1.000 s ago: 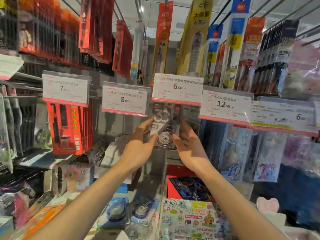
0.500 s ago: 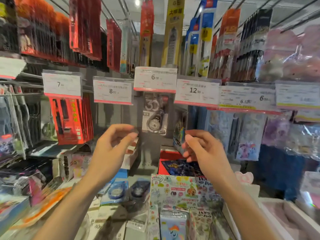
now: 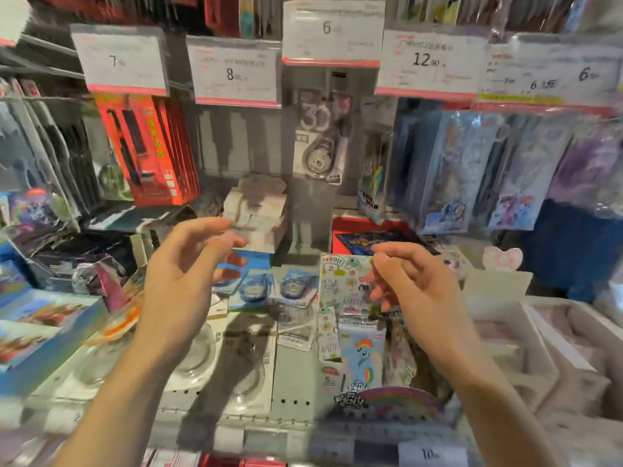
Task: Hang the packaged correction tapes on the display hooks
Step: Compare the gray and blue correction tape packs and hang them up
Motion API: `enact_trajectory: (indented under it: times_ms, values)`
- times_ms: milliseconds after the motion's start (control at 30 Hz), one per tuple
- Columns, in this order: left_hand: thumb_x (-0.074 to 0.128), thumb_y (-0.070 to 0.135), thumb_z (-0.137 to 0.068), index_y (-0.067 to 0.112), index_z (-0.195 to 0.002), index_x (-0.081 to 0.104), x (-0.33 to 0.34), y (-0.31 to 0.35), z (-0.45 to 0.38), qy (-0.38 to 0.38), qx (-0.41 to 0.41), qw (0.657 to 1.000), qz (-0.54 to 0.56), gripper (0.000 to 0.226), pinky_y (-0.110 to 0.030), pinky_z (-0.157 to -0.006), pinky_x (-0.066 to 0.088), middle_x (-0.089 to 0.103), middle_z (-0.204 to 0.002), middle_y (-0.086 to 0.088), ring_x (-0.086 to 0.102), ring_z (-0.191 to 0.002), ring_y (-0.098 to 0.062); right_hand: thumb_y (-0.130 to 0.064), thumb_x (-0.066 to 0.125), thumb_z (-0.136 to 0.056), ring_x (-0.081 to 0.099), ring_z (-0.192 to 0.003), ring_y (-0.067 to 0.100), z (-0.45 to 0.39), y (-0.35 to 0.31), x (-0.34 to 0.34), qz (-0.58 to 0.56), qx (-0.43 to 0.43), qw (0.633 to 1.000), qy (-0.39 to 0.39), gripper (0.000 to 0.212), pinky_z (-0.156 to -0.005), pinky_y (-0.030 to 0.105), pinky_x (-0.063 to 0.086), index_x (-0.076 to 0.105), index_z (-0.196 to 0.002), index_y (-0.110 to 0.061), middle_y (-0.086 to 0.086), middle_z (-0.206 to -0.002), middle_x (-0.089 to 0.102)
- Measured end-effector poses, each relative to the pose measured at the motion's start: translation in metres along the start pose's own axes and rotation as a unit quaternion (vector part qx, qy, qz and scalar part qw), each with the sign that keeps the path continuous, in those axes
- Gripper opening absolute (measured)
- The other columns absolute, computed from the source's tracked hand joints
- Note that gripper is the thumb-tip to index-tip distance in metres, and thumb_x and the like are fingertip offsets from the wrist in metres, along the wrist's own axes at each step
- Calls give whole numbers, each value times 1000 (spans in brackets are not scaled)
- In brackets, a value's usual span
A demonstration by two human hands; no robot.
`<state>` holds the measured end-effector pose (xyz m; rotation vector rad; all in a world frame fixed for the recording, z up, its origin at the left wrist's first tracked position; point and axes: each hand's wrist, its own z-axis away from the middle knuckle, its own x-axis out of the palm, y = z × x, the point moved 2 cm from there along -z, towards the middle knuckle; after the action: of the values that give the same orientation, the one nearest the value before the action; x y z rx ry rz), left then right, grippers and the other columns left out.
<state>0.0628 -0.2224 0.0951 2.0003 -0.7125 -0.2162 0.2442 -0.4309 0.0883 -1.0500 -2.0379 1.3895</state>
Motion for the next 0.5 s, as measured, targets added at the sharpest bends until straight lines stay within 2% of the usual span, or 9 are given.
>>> enact_trajectory:
  times_ms: [167,300,400,500]
  values:
    - [70,22,-92,30,-99,75,-44,-12,-16,7,-14,999,31,11,-21,-64,58,80,-93,0,74,-74,-15,-23,65,-99,67,-61,11,3,-11,30,24,-18,999,29,9,-52,18,52,72,-104,-21,9,-80,76]
    - [65,11,-98,29,-97,73,-99,-17,-39,2,1,1000,19,20,-13,-58,54,80,-85,9,71,-69,-2,-17,65,-99,66,-57,9,-1,-19,75,18,-41,997,57,8,-50,18,52,72,-102,-15,8,-75,76]
    - [64,11,-99,29,-98,72,-145,-23,-56,-8,-7,1000,-10,20,-14,-49,52,80,-86,6,71,-65,-7,-17,66,-99,68,-61,8,-7,-19,116,43,-48,996,62,8,-53,16,51,73,-99,-19,1,-74,77]
    - [64,11,-99,28,-97,72,-181,-34,-69,-23,-31,999,-29,20,-20,-62,58,80,-88,3,72,-69,-11,-15,65,-99,65,-59,12,-14,-12,157,57,-29,997,45,8,-49,15,47,72,-98,-19,0,-72,76]
